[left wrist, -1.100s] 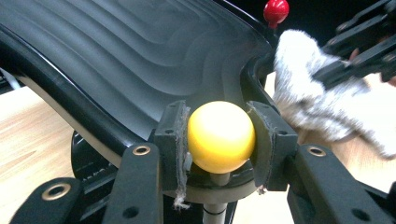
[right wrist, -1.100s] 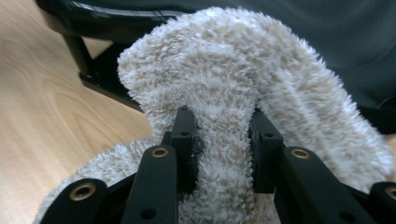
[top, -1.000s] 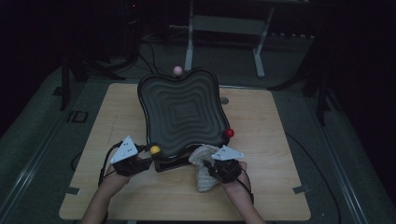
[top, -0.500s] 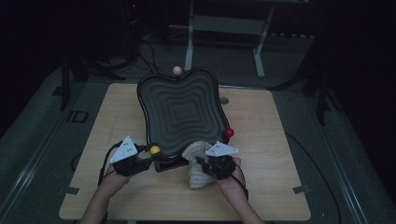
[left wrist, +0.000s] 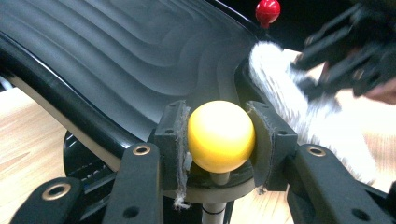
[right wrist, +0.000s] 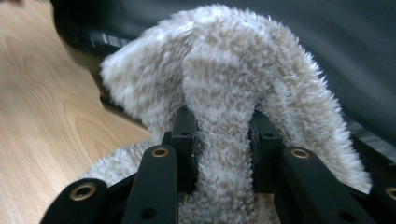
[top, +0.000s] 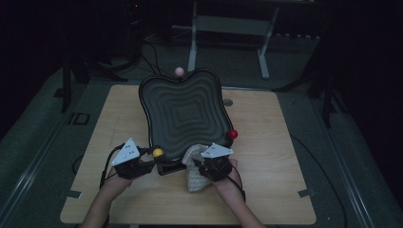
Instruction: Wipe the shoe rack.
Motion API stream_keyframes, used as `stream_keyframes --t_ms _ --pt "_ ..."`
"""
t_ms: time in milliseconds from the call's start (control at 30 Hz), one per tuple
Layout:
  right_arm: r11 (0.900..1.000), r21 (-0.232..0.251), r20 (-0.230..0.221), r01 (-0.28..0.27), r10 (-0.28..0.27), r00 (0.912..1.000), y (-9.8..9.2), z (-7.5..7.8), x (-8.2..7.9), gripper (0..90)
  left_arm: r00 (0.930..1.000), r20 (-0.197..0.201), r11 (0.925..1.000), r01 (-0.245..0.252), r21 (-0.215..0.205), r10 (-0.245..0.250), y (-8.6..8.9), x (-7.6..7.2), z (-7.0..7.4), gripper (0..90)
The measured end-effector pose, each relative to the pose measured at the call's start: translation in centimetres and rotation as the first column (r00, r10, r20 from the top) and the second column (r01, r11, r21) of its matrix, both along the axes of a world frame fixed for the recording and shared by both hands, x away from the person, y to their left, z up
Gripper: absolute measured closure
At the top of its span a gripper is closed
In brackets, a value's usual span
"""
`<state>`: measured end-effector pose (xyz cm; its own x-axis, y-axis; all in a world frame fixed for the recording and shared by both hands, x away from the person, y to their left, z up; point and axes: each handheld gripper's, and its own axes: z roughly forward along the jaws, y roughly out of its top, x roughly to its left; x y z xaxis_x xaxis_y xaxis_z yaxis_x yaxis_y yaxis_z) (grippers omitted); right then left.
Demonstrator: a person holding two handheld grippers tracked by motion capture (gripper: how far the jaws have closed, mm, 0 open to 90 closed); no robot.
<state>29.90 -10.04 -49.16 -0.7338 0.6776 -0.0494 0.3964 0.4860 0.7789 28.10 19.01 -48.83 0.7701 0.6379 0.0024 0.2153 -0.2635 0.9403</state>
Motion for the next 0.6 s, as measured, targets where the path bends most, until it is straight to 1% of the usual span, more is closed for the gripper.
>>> stream_keyframes --t_ms 33,100,200,233,267,333,400,467,533,567,600 --pt "1.0 -0.014 -0.018 -0.007 0.007 0.9998 0.3 -0.5 0.0 69.0 1.0 0.001 1.0 0.0 0.002 0.0 0.0 0.0 0.0 59.4" --pt "1.0 -0.019 -0.008 -0.024 0.024 0.9997 0.5 -0.4 -0.4 69.0 1.0 0.002 1.0 -0.001 0.003 0.001 0.0 0.0 0.0 59.4" --pt "0.999 0.016 0.009 -0.033 0.033 0.9994 0.4 0.7 -0.8 69.0 1.0 0.001 1.0 -0.001 0.004 0.001 0.0 0.0 0.0 59.4" --pt "0.999 0.024 0.02 -0.033 0.033 0.9993 0.5 1.0 -0.9 69.0 1.0 0.002 1.0 -0.002 0.004 0.002 0.0 0.0 0.0 59.4" --pt "0.999 0.024 0.026 -0.034 0.033 0.9991 0.5 1.0 -0.9 69.0 1.0 0.003 1.0 -0.002 0.004 0.002 0.0 0.0 0.0 59.4" --pt "0.999 0.017 0.016 -0.028 0.027 0.9995 0.9 0.4 -0.7 69.0 1.0 0.003 1.0 -0.002 0.005 0.002 0.0 0.0 0.0 59.4" --pt "0.999 0.005 -0.011 -0.037 0.037 0.9992 1.3 -0.3 -0.7 68.8 1.0 0.004 0.9999 -0.002 0.01 0.002 -0.1 0.0 0.1 59.4" --pt "0.999 0.001 -0.002 -0.054 0.054 0.9985 1.5 0.0 -1.2 68.8 1.0 0.005 1.0 -0.002 0.009 0.002 0.0 0.0 0.0 59.4" --pt "0.997 0.026 0.009 -0.07 0.07 0.9975 1.5 0.7 -1.5 68.8 1.0 0.005 1.0 -0.002 0.008 0.002 0.0 0.0 0.0 59.3" --pt "0.997 0.031 0.019 -0.072 0.072 0.9972 1.6 1.0 -1.7 68.8 1.0 0.004 1.0 -0.002 0.01 0.002 -0.1 0.0 0.1 59.4" --pt "0.997 0.023 0.033 -0.072 0.072 0.9969 1.8 1.2 -1.8 68.9 1.0 0.003 0.9999 -0.003 0.011 0.003 -0.1 0.0 0.1 59.4"
